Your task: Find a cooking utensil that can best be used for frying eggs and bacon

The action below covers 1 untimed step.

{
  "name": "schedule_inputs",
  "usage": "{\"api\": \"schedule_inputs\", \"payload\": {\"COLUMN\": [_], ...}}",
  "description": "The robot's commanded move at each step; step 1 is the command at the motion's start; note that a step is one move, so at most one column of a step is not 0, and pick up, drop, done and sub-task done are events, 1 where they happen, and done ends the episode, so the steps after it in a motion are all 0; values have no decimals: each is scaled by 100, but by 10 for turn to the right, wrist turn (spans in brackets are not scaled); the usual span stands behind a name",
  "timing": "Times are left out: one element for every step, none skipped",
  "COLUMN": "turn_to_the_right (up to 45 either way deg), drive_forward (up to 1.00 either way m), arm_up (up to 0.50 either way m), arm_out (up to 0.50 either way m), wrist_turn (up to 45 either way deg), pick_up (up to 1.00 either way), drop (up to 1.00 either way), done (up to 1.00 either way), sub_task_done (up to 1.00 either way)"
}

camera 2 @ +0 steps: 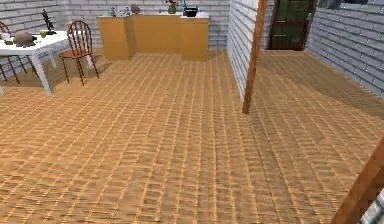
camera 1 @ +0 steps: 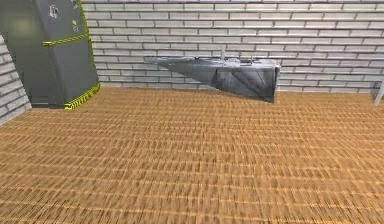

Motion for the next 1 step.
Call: {"api": "schedule_inputs", "payload": {"turn_to_the_right": [450], "drive_forward": [0], "arm_up": [0], "arm_out": [0], "wrist_turn": [0], "pick_up": [0], "drop": [0], "done": [0], "sub_task_done": [0]}}
